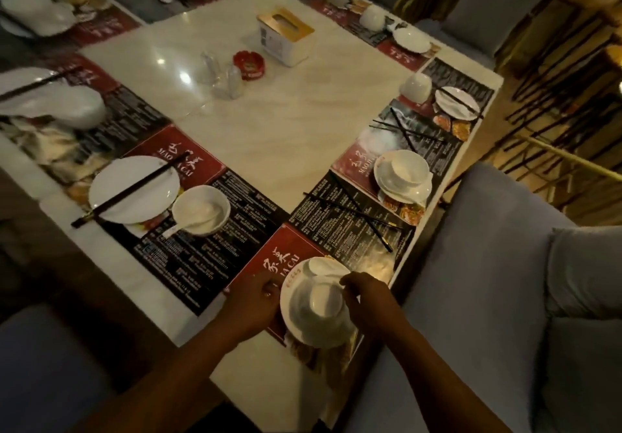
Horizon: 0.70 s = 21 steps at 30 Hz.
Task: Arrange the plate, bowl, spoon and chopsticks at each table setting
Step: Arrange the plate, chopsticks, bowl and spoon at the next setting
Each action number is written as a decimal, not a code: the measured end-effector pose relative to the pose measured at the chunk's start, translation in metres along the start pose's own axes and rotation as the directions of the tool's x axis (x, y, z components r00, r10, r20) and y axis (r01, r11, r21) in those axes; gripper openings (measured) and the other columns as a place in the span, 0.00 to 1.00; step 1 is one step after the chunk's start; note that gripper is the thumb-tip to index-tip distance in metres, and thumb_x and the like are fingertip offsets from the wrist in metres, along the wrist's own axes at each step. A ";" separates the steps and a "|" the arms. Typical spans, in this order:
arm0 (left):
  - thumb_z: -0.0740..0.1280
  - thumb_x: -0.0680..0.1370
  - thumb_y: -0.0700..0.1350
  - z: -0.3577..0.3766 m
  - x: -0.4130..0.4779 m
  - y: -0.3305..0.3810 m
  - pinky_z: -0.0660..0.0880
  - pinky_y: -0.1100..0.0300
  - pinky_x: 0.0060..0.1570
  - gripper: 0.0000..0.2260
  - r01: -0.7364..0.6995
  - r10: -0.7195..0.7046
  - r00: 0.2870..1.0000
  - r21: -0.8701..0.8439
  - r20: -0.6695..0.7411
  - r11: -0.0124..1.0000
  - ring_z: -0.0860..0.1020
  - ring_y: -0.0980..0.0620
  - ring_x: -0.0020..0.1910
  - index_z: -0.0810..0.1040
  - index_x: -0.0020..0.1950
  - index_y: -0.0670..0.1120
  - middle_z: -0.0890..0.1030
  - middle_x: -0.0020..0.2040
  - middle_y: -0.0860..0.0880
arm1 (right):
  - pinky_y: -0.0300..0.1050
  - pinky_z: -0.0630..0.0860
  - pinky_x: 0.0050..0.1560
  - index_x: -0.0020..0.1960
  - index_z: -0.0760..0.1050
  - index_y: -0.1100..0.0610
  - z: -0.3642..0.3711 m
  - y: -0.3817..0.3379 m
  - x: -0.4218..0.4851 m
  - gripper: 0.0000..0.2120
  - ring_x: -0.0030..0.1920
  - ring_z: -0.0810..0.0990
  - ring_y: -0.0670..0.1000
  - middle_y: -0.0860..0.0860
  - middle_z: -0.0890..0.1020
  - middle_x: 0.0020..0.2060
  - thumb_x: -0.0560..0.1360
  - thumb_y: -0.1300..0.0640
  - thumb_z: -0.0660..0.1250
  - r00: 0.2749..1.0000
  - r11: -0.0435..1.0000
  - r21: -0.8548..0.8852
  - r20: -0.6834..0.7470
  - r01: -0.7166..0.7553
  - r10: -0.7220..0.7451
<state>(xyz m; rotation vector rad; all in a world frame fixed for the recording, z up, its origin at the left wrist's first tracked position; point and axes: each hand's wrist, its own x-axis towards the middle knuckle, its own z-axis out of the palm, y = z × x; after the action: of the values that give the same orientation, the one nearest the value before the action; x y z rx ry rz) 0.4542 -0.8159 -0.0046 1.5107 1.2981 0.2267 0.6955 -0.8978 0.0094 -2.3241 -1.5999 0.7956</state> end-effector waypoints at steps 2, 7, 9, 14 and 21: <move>0.66 0.79 0.47 0.002 -0.003 -0.006 0.73 0.66 0.42 0.08 -0.013 0.012 1.000 -0.011 -0.022 1.000 0.77 0.61 0.49 0.78 0.48 0.61 0.77 0.51 0.63 | 0.33 0.71 0.49 0.59 0.79 0.51 -0.003 -0.003 0.005 0.10 0.50 0.80 0.46 0.48 0.82 0.53 0.78 0.55 0.66 0.999 0.997 -0.066 -0.015 0.037 -0.038; 0.65 0.80 0.45 0.009 -0.003 -0.013 0.73 0.67 0.42 0.09 0.014 -0.015 1.000 -0.030 -0.024 0.999 0.77 0.61 0.48 0.79 0.48 0.59 0.79 0.49 0.61 | 0.34 0.71 0.43 0.56 0.80 0.52 -0.019 -0.002 0.021 0.09 0.46 0.81 0.47 0.48 0.82 0.50 0.76 0.56 0.68 0.999 0.991 -0.131 -0.041 0.017 -0.022; 0.66 0.79 0.44 0.011 -0.002 -0.011 0.74 0.66 0.42 0.10 0.035 -0.038 0.998 -0.075 -0.042 0.997 0.78 0.61 0.48 0.78 0.48 0.61 0.79 0.48 0.61 | 0.35 0.69 0.43 0.55 0.80 0.51 -0.021 0.003 0.030 0.09 0.47 0.79 0.46 0.47 0.82 0.50 0.75 0.55 0.70 1.000 0.989 -0.144 -0.012 0.021 -0.023; 0.67 0.78 0.46 0.015 0.004 -0.009 0.75 0.64 0.46 0.08 0.111 -0.121 0.988 -0.112 -0.095 0.988 0.77 0.60 0.51 0.77 0.53 0.59 0.79 0.52 0.60 | 0.37 0.71 0.41 0.53 0.78 0.50 -0.016 0.017 0.060 0.09 0.47 0.79 0.49 0.47 0.78 0.49 0.73 0.52 0.72 0.983 0.963 -0.221 0.130 0.158 -0.131; 0.67 0.78 0.42 0.033 0.019 0.019 0.77 0.49 0.61 0.10 0.235 -0.303 0.886 -0.224 -0.351 0.946 0.79 0.53 0.56 0.81 0.57 0.53 0.82 0.56 0.52 | 0.41 0.76 0.46 0.61 0.74 0.49 -0.010 0.040 0.100 0.15 0.50 0.81 0.50 0.48 0.79 0.54 0.75 0.50 0.68 0.865 0.863 -0.261 0.387 0.433 -0.318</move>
<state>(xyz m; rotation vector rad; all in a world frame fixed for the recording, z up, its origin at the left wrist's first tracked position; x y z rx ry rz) 0.4961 -0.8166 -0.0116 1.1509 1.7345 0.4585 0.7598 -0.8206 -0.0318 -2.0278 -2.4270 0.9063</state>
